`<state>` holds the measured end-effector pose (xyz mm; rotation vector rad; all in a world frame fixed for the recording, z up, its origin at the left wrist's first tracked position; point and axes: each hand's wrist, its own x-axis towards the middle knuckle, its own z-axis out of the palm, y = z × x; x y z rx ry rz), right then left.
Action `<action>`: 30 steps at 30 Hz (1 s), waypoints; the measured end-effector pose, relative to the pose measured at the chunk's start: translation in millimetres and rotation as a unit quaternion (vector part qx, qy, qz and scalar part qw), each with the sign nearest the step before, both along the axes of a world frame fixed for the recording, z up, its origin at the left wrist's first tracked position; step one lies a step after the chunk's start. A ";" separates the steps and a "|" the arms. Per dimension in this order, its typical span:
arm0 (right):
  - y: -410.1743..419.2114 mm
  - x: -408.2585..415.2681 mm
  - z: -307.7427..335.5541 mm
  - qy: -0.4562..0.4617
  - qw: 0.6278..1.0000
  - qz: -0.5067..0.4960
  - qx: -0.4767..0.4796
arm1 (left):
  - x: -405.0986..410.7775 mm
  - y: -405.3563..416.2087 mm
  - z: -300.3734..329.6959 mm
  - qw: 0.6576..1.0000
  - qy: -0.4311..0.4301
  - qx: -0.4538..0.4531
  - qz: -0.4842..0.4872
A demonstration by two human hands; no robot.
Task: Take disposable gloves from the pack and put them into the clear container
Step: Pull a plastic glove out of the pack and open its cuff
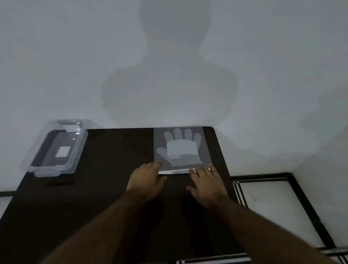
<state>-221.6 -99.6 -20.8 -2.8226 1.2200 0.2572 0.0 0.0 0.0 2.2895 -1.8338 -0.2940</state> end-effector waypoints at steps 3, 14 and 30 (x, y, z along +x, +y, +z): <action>-39.3 2.6 -21.7 0.020 0.999 -0.006 0.040 | -0.9 -29.5 -23.4 0.998 0.044 0.032 0.017; -116.8 31.4 -72.3 0.041 0.988 0.116 0.091 | -24.2 -77.1 -78.1 0.987 0.073 0.095 0.109; -160.1 38.6 -68.2 -0.124 0.970 0.092 0.187 | -68.8 -112.4 -109.3 0.995 0.049 0.070 0.043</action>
